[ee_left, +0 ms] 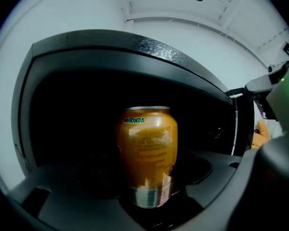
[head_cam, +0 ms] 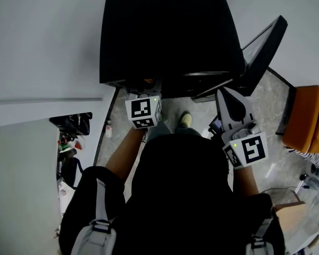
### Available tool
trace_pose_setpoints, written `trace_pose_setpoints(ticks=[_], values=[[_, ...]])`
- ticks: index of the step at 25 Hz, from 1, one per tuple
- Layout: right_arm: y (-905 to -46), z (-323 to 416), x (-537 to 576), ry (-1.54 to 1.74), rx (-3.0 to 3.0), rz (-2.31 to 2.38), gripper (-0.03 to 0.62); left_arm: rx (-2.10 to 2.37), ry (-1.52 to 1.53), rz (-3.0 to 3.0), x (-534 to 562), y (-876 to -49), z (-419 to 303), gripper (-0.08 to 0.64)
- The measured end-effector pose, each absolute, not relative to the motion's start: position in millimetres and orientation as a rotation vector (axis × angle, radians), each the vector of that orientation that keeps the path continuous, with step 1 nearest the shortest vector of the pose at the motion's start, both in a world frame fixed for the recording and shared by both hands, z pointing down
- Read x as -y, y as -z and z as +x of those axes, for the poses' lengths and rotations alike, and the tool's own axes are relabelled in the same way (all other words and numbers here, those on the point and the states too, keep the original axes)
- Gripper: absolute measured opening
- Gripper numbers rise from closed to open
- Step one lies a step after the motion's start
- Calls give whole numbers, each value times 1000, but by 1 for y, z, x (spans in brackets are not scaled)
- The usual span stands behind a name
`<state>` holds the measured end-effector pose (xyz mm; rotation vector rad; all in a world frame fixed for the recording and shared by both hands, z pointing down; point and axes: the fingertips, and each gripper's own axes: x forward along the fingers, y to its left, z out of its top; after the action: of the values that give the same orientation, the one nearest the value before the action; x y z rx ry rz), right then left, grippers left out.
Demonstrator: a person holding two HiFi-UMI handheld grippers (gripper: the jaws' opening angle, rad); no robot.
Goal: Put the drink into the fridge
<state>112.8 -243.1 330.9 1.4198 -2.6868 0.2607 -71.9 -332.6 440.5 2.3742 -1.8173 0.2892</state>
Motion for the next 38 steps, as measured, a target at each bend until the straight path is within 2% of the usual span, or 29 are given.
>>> trace_pose_setpoints(ticks=[17, 38], values=[[-335, 106, 246, -301, 2718, 1369, 12, 1848, -345, 2322, 358, -452, -74, 337], [-343, 105, 238, -346, 2743, 1313, 12, 1826, -377, 2408, 332, -446, -64, 350]])
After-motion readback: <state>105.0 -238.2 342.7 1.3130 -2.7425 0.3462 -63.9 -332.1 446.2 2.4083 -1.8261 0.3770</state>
